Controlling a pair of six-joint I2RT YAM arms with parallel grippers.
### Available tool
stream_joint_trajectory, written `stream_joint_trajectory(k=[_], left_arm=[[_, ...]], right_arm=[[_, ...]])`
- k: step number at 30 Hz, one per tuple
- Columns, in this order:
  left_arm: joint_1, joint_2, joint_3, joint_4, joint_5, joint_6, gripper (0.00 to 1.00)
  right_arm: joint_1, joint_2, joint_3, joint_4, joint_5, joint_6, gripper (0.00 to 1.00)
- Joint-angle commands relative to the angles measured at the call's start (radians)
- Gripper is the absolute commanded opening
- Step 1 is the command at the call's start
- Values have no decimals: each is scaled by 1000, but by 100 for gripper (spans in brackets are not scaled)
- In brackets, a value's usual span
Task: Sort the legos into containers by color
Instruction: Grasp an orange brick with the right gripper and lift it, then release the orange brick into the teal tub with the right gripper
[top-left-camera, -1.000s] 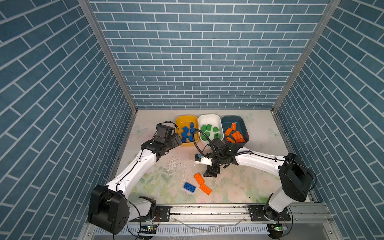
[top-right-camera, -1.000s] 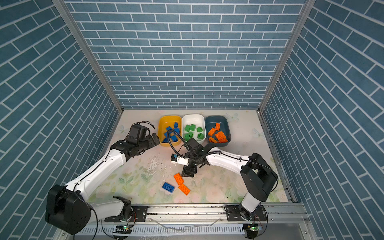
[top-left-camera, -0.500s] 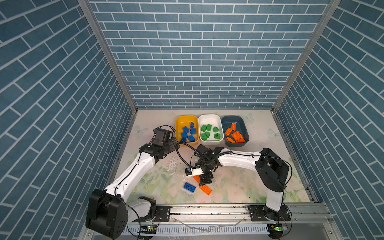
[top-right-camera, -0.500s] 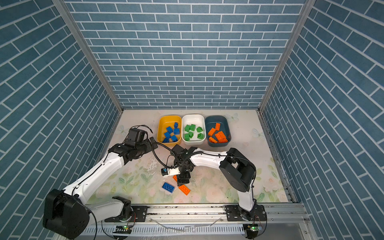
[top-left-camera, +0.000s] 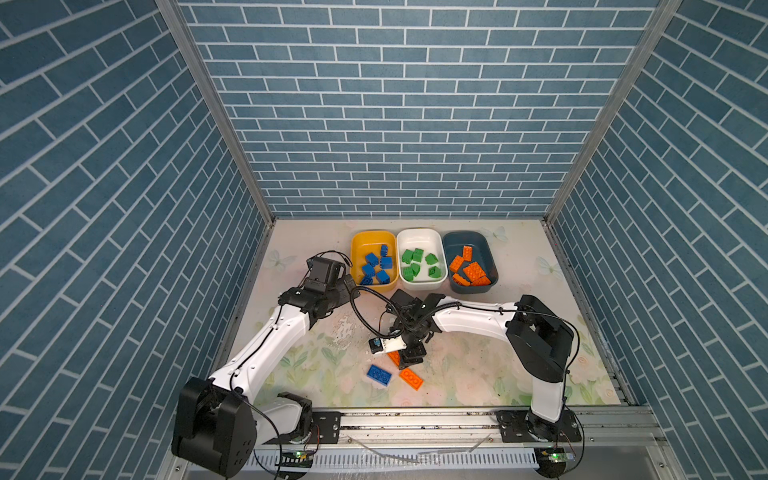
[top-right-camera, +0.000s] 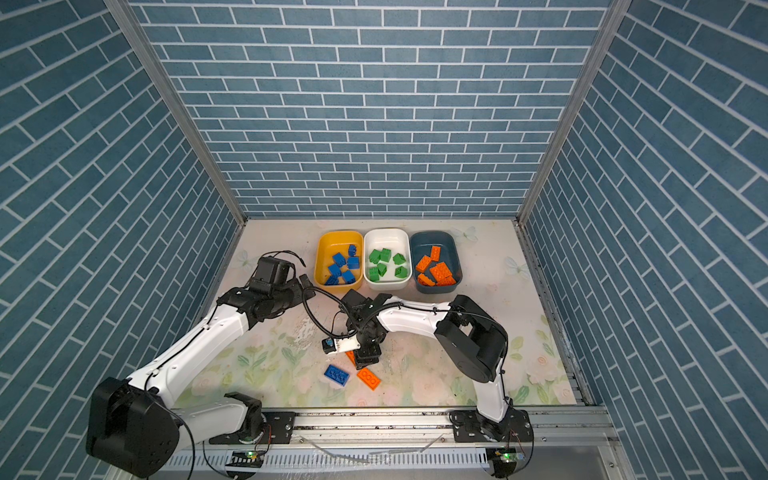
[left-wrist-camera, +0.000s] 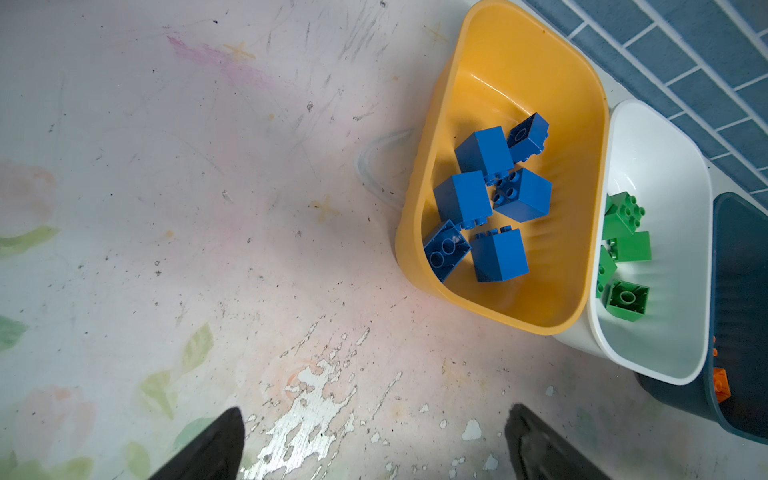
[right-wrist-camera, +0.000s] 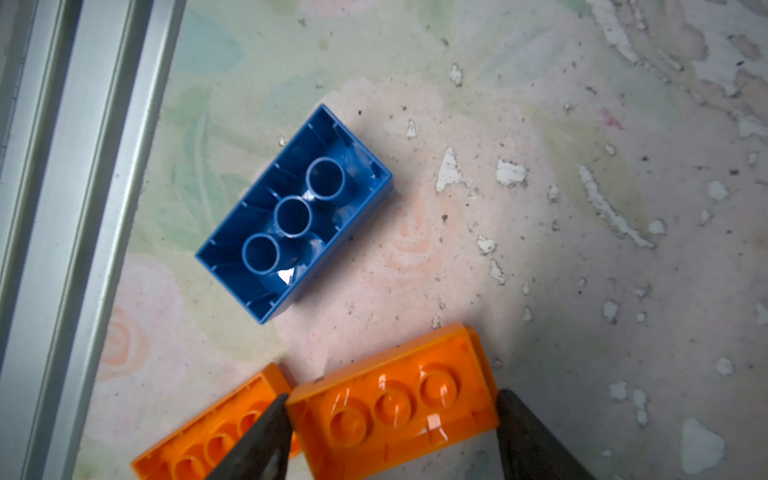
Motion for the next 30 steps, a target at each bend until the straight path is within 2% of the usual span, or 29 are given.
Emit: stream_joint_trajectory(k=[1, 8, 14, 20, 24, 30], left_arm=[[7, 14, -11, -20, 0, 6, 99], [7, 35, -1, -12, 24, 4, 99], [4, 52, -2, 12, 57, 10, 99], [-72, 86, 20, 34, 62, 59, 99], [-142, 122, 55, -12, 34, 109, 99], [-166, 150, 48, -36, 35, 110, 99]], right_arm=[[0, -28, -15, 0, 29, -39, 57], [-38, -95, -67, 36, 40, -5, 54], [-132, -227, -165, 109, 7, 78, 54], [-334, -428, -314, 243, 11, 208, 53], [-496, -528, -390, 374, 77, 329, 53], [-675, -488, -376, 531, 270, 563, 54]])
